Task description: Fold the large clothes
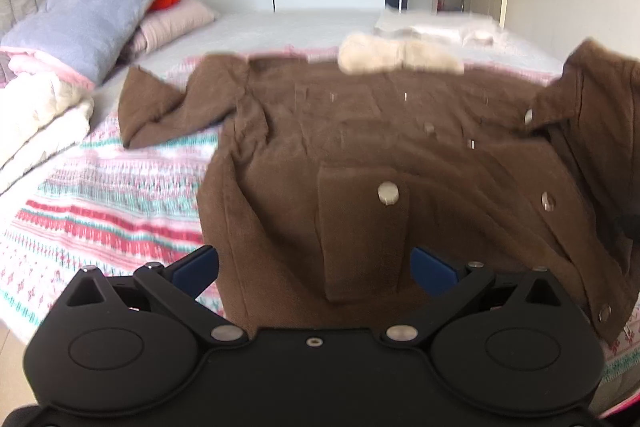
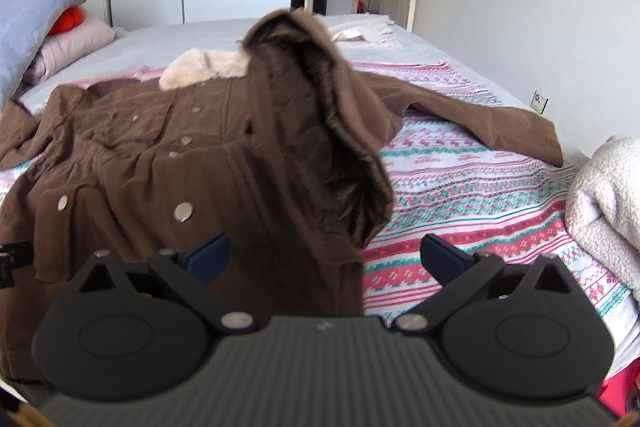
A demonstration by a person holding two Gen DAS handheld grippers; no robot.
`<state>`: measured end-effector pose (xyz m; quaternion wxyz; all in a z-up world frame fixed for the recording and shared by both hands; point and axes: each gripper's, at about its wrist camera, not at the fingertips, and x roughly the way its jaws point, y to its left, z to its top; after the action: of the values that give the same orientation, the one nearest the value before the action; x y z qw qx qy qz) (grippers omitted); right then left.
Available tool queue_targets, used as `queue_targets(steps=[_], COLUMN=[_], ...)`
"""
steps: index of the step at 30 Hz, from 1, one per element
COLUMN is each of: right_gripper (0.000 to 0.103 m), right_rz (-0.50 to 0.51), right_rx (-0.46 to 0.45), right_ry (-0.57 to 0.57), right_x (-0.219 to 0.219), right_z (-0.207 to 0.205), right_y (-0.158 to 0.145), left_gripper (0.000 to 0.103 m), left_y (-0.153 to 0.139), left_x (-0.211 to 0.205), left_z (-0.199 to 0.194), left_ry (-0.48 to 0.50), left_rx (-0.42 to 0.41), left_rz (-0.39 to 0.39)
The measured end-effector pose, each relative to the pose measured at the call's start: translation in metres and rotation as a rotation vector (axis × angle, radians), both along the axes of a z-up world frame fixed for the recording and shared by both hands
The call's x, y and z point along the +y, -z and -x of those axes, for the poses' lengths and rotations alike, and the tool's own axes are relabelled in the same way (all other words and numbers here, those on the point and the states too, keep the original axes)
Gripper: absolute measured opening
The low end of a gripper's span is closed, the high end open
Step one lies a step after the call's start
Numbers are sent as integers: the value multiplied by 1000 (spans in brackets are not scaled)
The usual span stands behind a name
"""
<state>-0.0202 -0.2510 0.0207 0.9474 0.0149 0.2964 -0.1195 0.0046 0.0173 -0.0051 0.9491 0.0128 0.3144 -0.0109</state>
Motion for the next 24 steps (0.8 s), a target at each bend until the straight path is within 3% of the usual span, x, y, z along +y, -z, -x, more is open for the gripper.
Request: queue_targets(steps=[2, 4, 10, 15, 19, 21, 24], right_gripper=[103, 103, 103, 103, 103, 103, 103], right_rz=[-11, -26, -166, -423, -478, -490, -517], right_rx=[-35, -53, -32, -25, -69, -76, -81], right_ry=[-12, -25, 27, -42, -25, -12, -10], right_x=[-9, -18, -56, -87, -101, -105, -106], right_z=[3, 3, 4, 7, 12, 13, 11], right_y=[-2, -1, 1, 6, 4, 4, 8], left_gripper=[103, 103, 103, 103, 101, 101, 73], left_y=[0, 0, 5, 24, 50, 58, 60], left_x=[8, 22, 86, 127, 125, 118, 102], left_z=[0, -8, -29, -34, -34, -31, -24], left_ry=[13, 13, -2, -3, 24, 60, 150], left_rx=[-36, 3, 150, 248, 376, 388, 391], left_rz=[4, 32, 324, 617, 722, 749, 782])
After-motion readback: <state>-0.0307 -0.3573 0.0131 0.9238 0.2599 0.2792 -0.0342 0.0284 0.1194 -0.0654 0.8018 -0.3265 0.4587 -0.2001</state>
